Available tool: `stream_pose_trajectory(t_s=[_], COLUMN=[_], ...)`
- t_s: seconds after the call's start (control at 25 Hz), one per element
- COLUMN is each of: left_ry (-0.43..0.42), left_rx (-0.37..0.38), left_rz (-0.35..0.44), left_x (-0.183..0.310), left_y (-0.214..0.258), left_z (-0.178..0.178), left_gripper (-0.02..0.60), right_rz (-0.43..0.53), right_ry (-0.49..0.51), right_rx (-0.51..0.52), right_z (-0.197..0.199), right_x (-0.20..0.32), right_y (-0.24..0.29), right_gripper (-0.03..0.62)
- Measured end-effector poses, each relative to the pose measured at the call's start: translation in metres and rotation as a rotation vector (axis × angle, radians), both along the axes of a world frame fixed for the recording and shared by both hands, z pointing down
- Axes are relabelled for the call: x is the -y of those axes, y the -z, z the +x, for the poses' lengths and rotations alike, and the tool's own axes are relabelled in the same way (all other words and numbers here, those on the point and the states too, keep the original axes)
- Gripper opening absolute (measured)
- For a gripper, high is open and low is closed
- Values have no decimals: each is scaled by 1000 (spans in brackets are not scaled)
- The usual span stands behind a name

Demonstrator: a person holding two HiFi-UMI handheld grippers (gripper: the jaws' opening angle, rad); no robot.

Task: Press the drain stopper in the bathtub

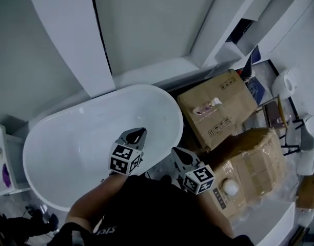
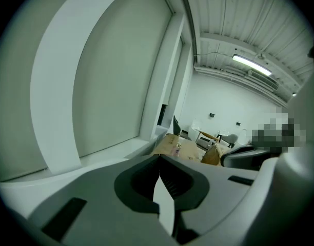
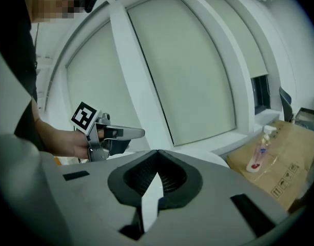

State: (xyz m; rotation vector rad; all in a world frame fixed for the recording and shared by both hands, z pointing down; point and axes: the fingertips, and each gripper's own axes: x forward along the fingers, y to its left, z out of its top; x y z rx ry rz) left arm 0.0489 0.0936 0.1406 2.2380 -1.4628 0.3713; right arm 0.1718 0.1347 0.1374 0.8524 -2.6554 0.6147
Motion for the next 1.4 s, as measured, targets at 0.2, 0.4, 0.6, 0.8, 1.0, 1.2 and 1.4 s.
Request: stream_pose_trajectory(t_s=[0.2, 0.4, 0.6, 0.8, 1.0, 1.2, 1.4], left_ry=[23, 76, 131, 146, 177, 167, 177], left_rx=[49, 64, 79, 89, 77, 92, 107], left_rz=[49, 122, 196, 243, 267, 267, 240], left_x=[-32, -51, -59, -67, -90, -128, -166], left_y=[37, 74, 106, 131, 143, 144, 141], left_z=[50, 105, 136, 138, 110, 66, 5], left_gripper=[15, 15, 15, 15, 15, 15, 15], right_rz=[96, 105, 146, 195, 224, 239, 215], right_ry=[-7, -35, -3, -7, 29, 79, 156], right_rx=[82, 149, 209, 238, 249, 264, 307], right_z=[67, 135, 170, 186, 157, 87, 3], right_x=[-13, -31, -34, -27, -36, -62, -109], right_y=[46, 70, 88, 110, 121, 120, 120], right_gripper=[13, 12, 12, 12, 12, 12, 12])
